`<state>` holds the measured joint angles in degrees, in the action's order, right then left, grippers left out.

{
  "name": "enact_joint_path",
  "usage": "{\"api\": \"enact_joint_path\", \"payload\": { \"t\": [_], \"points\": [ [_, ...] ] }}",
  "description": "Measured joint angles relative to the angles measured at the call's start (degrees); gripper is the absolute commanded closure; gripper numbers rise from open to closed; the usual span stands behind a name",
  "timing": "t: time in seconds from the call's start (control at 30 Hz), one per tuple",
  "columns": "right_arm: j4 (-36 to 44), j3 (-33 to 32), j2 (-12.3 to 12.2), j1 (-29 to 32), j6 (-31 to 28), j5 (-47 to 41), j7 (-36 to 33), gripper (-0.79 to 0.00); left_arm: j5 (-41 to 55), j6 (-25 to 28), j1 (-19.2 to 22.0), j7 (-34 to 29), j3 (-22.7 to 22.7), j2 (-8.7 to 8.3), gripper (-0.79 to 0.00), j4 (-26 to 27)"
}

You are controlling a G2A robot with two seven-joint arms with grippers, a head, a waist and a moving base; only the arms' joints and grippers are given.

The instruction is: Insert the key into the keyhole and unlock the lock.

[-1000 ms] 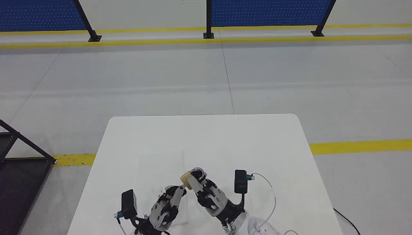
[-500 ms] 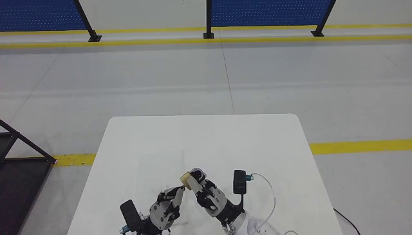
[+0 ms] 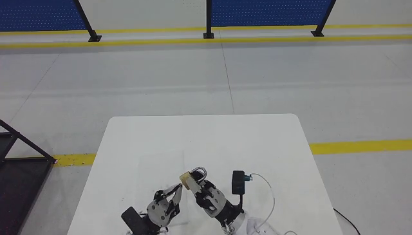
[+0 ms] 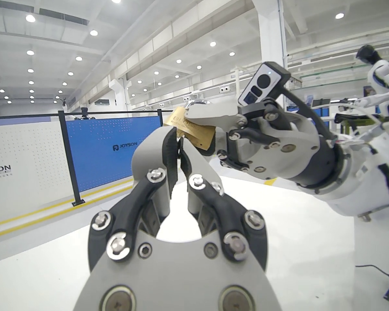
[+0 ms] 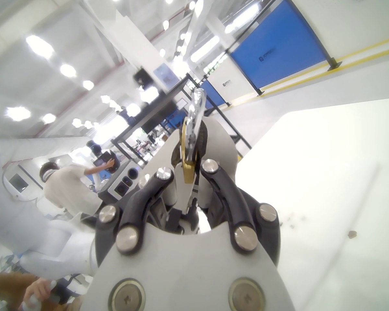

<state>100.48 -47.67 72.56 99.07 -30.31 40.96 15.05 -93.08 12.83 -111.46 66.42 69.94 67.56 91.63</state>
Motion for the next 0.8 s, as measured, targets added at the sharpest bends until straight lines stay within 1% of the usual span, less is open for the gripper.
{"api": "enact_joint_path", "payload": {
  "t": [0.1, 0.13, 0.17, 0.2, 0.33, 0.37, 0.43, 0.5, 0.63, 0.73, 0.77, 0.8],
  "points": [
    [0.01, 0.04, 0.00, -0.02, 0.17, 0.06, -0.02, 0.000, -0.22, -0.82, -0.01, 0.45, -0.11, -0.07, 0.000, -0.14],
    [0.01, 0.05, 0.00, -0.03, 0.22, 0.10, 0.04, 0.000, 0.08, -0.56, -0.02, 0.63, -0.15, -0.09, -0.172, -0.11],
    [0.01, 0.05, 0.01, -0.04, 0.35, 0.15, 0.21, 0.000, 0.42, -0.49, -0.07, 0.95, -0.13, -0.13, -0.363, -0.02],
    [0.01, 0.01, 0.02, -0.04, 0.51, 0.24, 0.47, 0.000, 0.98, -0.16, -0.19, 1.16, -0.20, -0.14, -0.785, 0.04],
    [-0.19, -0.27, 0.08, -0.11, 1.28, 0.34, 1.59, 0.000, 5.16, 3.56, -0.98, 1.42, -0.35, -0.27, -0.785, 0.71],
    [-0.28, -0.55, 0.08, -0.13, 1.71, 0.16, 1.85, 0.000, 6.67, 5.05, -1.37, 1.37, -0.05, -0.36, -0.785, 1.16],
    [-0.52, -1.04, 0.06, -0.16, 2.44, -0.40, 1.96, 0.000, 8.03, 5.94, -2.13, 1.69, 1.03, -0.59, -0.785, 2.02],
    [-1.23, -1.66, 0.01, -0.40, 3.84, -1.79, 0.49, 0.000, 9.92, 7.92, -3.54, 2.63, 2.44, -0.93, -0.785, 3.17],
    [-2.97, -1.82, 0.12, -2.41, 9.80, -3.40, -6.75, 0.000, 13.95, 14.36, -7.34, 4.26, 6.40, -1.89, -0.785, 5.43],
    [-5.13, 0.41, 0.54, -4.99, 15.87, -1.48, -14.88, 0.000, 16.83, 18.59, -10.53, 5.22, 10.51, -2.65, -0.785, 6.48],
    [-6.26, 2.12, 0.76, -6.29, 17.45, 0.17, -19.09, 0.000, 18.30, 19.78, -11.64, 5.17, 12.02, -2.89, -0.785, 6.92],
    [-7.17, 3.50, 0.96, -7.41, 17.80, 0.88, -22.65, 0.000, 19.51, 20.29, -12.39, 4.89, 13.06, -3.06, -0.785, 7.32]
  ]
}}
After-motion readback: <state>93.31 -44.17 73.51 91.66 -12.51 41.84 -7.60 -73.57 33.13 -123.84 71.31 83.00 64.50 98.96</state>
